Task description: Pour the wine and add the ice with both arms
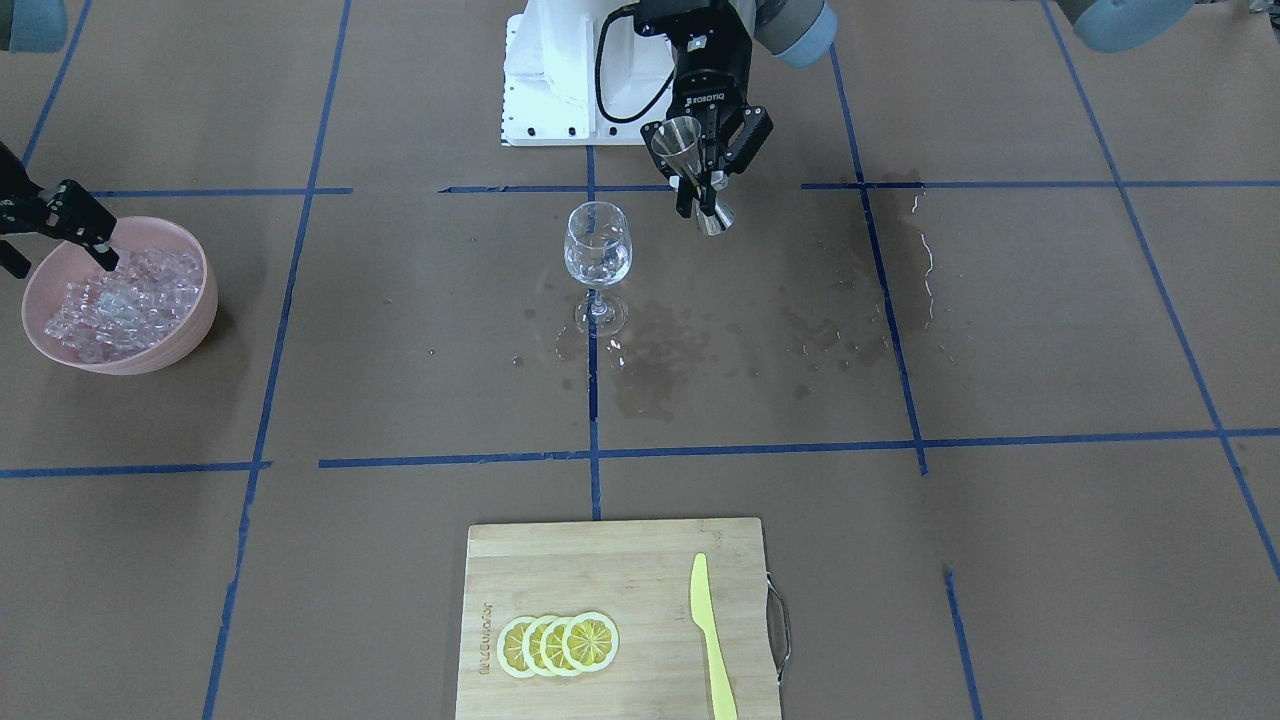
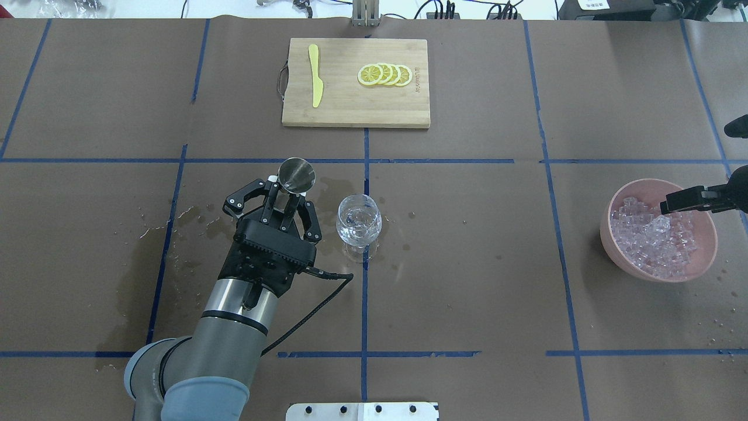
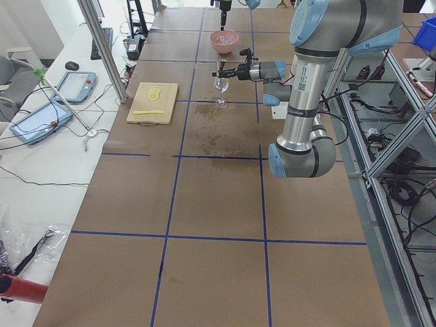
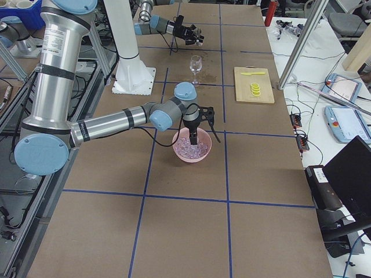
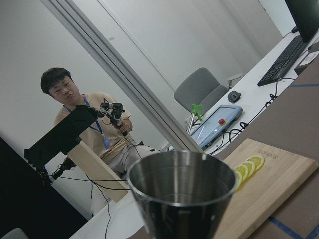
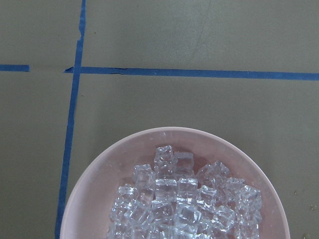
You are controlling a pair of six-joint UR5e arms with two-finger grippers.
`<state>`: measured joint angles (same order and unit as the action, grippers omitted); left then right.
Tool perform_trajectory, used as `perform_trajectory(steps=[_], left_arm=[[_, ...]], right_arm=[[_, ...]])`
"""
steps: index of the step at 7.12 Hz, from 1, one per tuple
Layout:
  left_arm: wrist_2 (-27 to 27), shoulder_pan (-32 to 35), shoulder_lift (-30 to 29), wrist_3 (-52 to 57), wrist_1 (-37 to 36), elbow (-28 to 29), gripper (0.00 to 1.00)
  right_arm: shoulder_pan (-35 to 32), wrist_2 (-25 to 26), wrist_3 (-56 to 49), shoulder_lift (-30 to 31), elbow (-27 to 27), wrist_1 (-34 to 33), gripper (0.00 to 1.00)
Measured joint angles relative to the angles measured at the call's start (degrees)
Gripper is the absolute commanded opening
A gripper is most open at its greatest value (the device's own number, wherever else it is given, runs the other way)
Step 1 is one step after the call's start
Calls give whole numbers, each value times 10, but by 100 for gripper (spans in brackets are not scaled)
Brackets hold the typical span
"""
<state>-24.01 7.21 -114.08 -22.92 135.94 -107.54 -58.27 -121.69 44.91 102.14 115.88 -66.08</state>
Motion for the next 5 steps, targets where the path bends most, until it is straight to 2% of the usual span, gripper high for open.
perform_trajectory(steps=[3,5], left_arm=[[-16,4,43,-48,41,-5,0],[-17,5,72,-52,80,-5,0]], right_arm=[[4,19,0,1,-7,1,100],[20,34,20,1,-31,41,100]])
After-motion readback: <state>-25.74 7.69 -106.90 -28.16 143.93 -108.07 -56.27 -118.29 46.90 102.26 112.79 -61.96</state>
